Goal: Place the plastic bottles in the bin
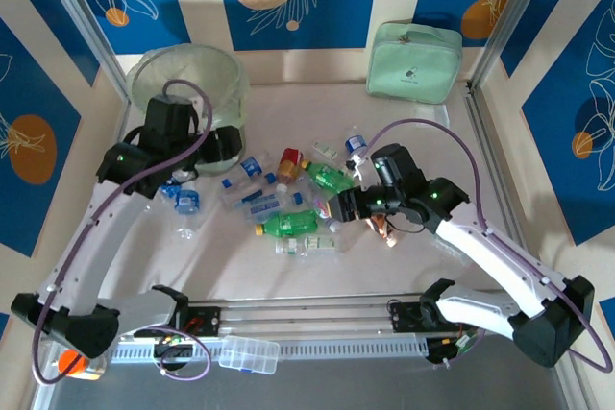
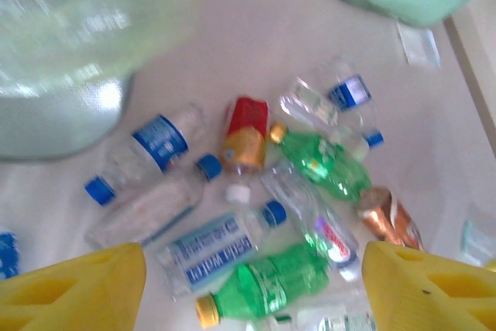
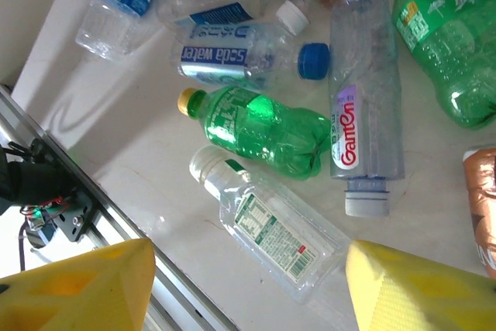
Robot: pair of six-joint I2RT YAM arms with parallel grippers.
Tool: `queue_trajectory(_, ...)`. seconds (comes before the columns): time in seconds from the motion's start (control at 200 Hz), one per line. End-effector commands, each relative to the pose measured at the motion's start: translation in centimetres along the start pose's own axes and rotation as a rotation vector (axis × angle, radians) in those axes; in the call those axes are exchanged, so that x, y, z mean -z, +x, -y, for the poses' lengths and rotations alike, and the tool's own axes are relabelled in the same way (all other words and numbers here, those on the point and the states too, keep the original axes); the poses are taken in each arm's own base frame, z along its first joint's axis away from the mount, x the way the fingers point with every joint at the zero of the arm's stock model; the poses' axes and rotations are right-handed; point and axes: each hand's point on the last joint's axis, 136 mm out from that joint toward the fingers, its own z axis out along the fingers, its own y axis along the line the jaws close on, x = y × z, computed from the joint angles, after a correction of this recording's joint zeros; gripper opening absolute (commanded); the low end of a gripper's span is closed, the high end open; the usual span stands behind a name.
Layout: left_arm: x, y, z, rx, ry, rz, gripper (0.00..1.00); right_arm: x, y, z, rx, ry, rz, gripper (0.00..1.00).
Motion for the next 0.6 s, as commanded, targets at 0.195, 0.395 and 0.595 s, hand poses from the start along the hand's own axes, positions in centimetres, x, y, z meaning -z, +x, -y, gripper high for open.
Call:
queue_trajectory(0.195, -1.4, 8.3, -0.3, 0.007, 0.161, -0.112, 0.73, -0.6, 2.0, 1.0, -0.042, 0.091, -0.128, 0.66)
queue_trajectory(0.395, -3.2, 10.5, -0.5, 0.045, 0.207, -0.154, 0.72, -1.7, 3.4, 3.0, -0.116, 0.181, -0.204, 0.66)
queue_trajectory(0.595, -3.1, 9.9, -0.6, 0.0, 0.207, -0.11, 0.72, -2.3, 4.4, 6.2, -0.16, 0.315, -0.279, 0.66)
